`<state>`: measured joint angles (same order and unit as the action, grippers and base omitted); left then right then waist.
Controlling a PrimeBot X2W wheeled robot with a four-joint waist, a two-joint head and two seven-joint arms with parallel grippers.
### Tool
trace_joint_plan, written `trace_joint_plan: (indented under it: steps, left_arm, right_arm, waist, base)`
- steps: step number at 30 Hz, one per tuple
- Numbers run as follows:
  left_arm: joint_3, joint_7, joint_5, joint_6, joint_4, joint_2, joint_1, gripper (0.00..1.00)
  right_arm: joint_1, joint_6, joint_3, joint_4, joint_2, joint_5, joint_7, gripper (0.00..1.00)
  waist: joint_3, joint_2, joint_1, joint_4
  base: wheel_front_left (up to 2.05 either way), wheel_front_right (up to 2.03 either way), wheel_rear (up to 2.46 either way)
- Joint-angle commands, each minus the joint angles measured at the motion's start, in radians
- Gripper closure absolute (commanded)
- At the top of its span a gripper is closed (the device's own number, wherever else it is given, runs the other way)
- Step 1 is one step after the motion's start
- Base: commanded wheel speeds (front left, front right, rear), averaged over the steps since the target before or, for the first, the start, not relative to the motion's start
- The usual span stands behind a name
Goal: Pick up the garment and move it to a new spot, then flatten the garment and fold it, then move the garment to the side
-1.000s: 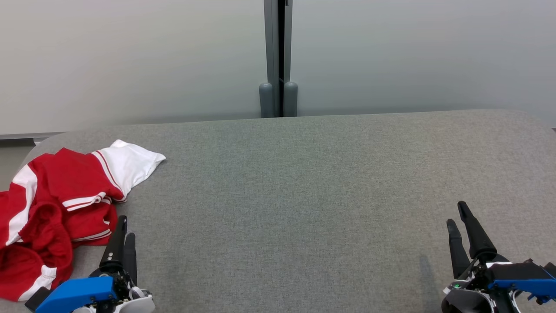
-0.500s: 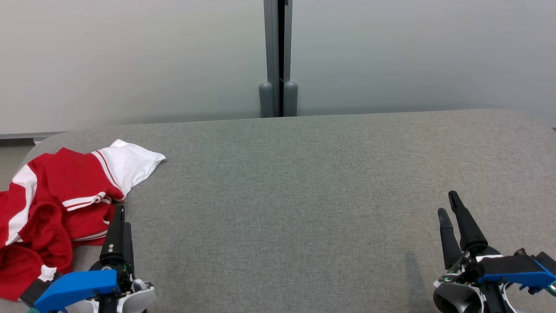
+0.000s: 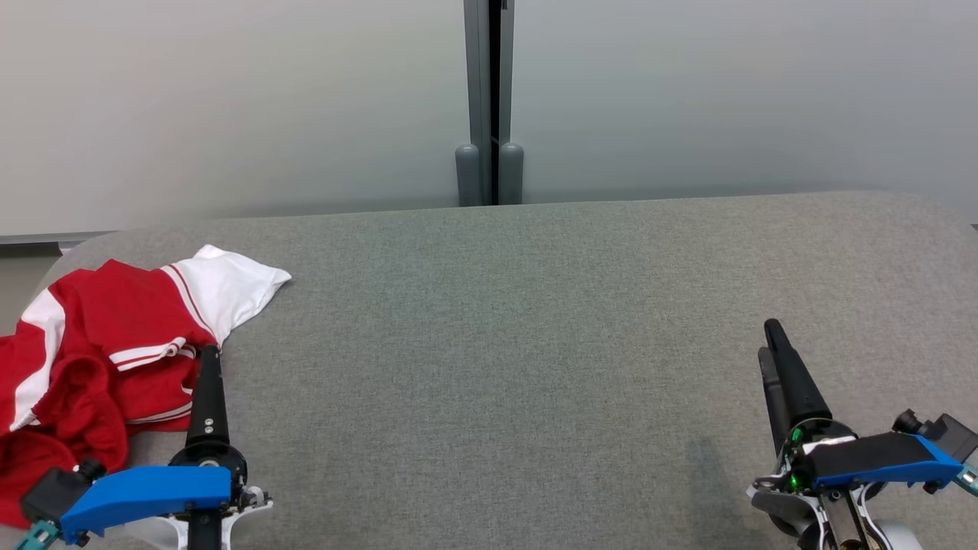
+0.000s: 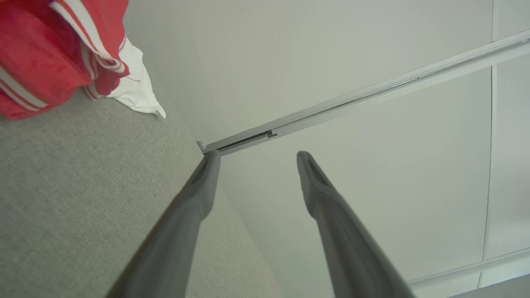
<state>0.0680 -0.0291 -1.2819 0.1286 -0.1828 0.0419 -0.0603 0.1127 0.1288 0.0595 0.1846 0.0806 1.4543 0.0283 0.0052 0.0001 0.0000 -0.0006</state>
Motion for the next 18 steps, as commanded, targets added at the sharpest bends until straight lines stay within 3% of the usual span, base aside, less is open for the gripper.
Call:
trace_joint_plan:
  steps: [1, 18]
  left_arm:
    - [-0.001, -0.012, 0.062, 0.001, 0.021, 0.007, -0.024, 0.00]
    - [-0.045, -0.069, 0.475, -0.020, 0.046, 0.008, -0.010, 0.00]
  right_arm:
    - [0.030, 0.001, 0.010, -0.019, 0.010, -0.039, 0.012, 0.00]
    - [0.052, 0.002, 0.070, 0.006, 0.020, -0.367, 0.070, 0.00]
  waist:
    - [-0.001, -0.0001, 0.0000, 0.000]
    - [-0.001, -0.0001, 0.0000, -0.004]
  base:
    - [0.00, 0.00, 0.00]
    - [0.00, 0.00, 0.00]
